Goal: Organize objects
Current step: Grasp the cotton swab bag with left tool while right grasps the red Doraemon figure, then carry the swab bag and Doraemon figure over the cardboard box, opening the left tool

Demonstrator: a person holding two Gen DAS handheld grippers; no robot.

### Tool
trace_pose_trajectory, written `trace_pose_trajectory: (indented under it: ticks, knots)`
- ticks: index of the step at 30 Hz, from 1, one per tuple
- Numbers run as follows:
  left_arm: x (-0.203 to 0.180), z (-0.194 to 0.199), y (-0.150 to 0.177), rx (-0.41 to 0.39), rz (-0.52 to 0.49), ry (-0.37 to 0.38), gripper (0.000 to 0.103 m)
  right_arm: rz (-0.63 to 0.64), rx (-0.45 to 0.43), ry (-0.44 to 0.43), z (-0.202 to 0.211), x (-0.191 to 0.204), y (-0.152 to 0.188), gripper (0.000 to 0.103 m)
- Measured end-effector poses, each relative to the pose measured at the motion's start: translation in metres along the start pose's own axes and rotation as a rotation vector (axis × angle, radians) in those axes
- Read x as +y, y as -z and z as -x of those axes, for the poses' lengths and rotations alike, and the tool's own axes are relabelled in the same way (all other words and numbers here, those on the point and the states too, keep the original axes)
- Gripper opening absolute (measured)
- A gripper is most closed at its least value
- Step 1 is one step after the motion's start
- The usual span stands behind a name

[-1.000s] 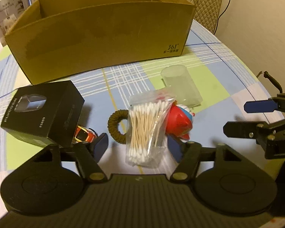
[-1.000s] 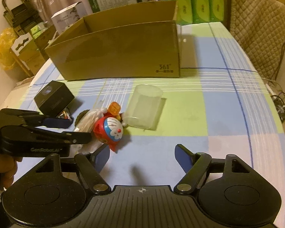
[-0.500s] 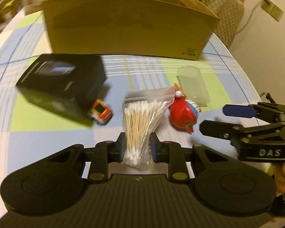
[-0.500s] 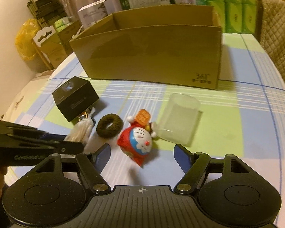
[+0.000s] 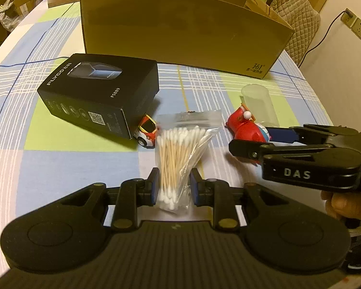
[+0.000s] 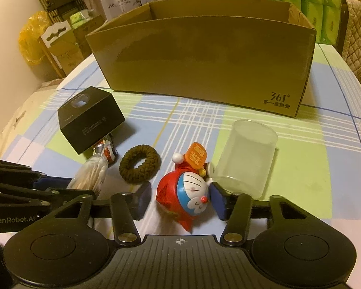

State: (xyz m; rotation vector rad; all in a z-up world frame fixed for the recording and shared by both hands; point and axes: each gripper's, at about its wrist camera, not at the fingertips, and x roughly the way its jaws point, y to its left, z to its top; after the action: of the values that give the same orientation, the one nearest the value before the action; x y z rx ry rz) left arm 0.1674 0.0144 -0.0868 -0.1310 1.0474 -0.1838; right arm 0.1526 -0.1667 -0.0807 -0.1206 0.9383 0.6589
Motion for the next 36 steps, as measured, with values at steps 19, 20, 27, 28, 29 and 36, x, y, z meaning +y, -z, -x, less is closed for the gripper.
trace_pose_trajectory:
  ticks: [19, 20, 27, 28, 29, 36]
  knots:
    - [-0.006, 0.021, 0.006, -0.026, 0.039, 0.026, 0.02, -0.013, -0.022, 0.036, 0.06, 0.008, 0.016, 0.042]
    - [-0.006, 0.025, 0.007, -0.029, 0.048, 0.028, 0.02, -0.015, -0.029, 0.04, 0.066, 0.009, 0.017, 0.042]
    - [-0.018, 0.053, 0.017, -0.052, 0.064, 0.043, 0.02, -0.022, -0.076, 0.069, 0.105, 0.012, 0.021, 0.042]
    - [-0.019, 0.057, 0.018, -0.056, 0.065, 0.044, 0.02, -0.022, -0.083, 0.072, 0.11, 0.013, 0.021, 0.042]
    - [-0.021, 0.061, 0.019, -0.061, 0.067, 0.046, 0.02, -0.022, -0.089, 0.075, 0.115, 0.013, 0.022, 0.042]
    - [-0.033, 0.088, 0.023, -0.098, 0.069, 0.059, 0.02, -0.015, -0.132, 0.095, 0.146, 0.018, 0.027, 0.042]
